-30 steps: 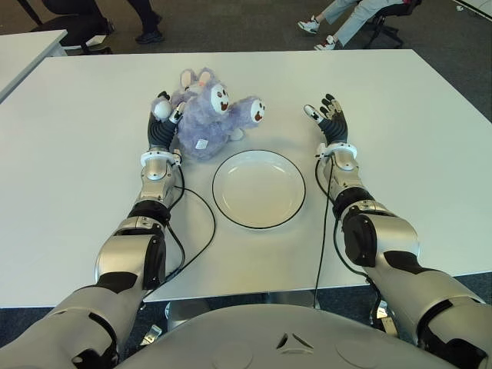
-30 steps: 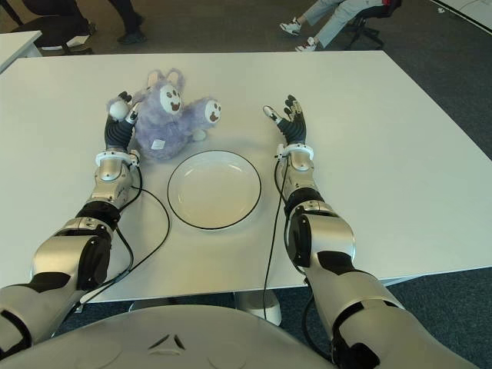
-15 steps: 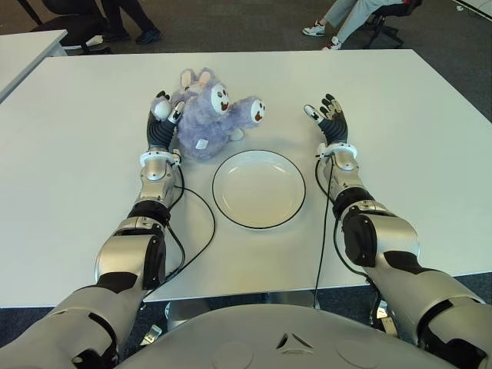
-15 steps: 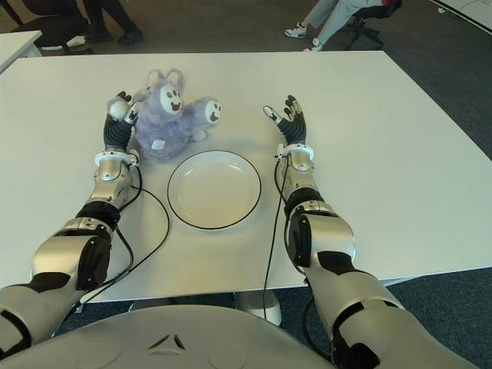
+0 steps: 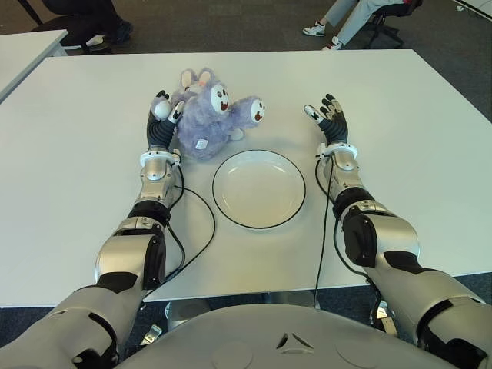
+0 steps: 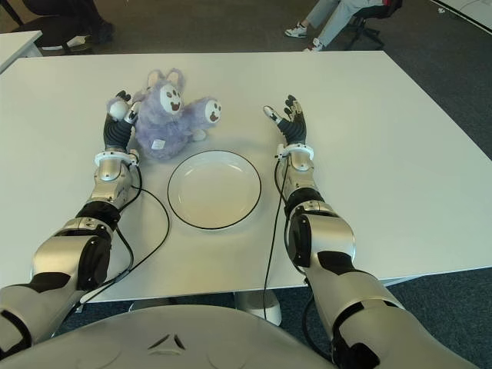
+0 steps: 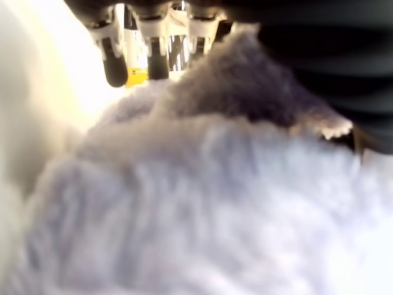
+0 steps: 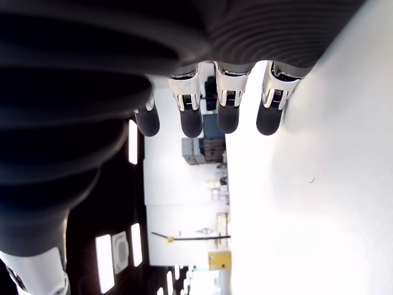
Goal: Put the doll into the plate.
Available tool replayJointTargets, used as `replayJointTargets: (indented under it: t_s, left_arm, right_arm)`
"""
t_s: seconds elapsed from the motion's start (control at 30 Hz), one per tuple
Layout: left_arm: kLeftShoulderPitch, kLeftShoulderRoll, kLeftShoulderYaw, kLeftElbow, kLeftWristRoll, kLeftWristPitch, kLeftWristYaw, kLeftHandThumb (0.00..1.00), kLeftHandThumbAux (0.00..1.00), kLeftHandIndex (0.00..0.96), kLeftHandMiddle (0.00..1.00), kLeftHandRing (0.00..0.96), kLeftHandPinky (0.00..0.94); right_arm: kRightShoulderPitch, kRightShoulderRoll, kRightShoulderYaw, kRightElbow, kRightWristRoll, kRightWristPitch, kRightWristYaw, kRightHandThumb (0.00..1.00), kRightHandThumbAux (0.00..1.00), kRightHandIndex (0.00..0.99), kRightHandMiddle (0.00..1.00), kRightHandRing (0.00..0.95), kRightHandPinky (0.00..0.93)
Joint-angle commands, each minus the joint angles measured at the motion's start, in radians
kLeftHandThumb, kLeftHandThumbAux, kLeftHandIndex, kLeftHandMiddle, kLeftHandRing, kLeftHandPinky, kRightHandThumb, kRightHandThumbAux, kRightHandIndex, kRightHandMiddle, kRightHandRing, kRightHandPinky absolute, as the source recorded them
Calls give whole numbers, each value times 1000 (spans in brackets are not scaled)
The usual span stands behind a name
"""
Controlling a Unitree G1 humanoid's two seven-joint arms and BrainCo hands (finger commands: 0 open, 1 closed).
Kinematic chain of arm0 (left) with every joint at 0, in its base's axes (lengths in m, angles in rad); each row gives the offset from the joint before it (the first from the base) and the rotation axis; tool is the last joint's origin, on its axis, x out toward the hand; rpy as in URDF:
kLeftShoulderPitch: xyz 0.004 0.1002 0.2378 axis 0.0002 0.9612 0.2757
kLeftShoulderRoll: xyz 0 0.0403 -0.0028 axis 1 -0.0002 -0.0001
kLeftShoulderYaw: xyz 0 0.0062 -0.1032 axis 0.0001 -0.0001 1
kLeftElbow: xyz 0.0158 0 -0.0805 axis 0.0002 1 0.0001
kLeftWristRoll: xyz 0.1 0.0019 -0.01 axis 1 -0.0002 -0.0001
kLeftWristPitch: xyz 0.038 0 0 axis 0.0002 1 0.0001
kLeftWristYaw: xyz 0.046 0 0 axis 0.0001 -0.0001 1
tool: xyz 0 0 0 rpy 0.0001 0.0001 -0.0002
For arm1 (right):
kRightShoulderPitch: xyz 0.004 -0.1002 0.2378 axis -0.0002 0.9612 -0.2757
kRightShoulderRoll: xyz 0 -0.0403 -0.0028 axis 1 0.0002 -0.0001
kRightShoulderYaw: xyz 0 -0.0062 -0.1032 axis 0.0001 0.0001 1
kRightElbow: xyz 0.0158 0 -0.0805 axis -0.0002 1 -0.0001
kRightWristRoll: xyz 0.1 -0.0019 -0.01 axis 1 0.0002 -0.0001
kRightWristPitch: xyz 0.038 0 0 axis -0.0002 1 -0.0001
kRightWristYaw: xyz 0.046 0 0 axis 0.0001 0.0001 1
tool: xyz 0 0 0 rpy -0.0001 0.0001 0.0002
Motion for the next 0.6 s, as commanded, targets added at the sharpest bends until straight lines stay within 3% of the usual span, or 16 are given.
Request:
replayJointTargets:
  t_s: [0.03, 0.23, 0.6]
  left_arm:
    - [127, -21, -3, 68, 7, -5, -13, 0, 478, 0, 84, 100, 108]
    - [129, -22, -2, 63, 5, -5, -13, 0, 474, 0, 89, 107, 138]
    - [134, -23, -9, 47, 10, -2, -4, 0, 472, 0, 97, 110, 111]
  right_arm:
    - [101, 23, -5, 52, 6, 46, -3, 63, 675, 10, 23, 13, 15]
    - [100, 22, -3, 51, 5, 47, -3, 62, 676, 9, 25, 15, 16]
    - [100, 18, 1, 50, 1, 48, -3, 57, 674, 9, 25, 15, 10]
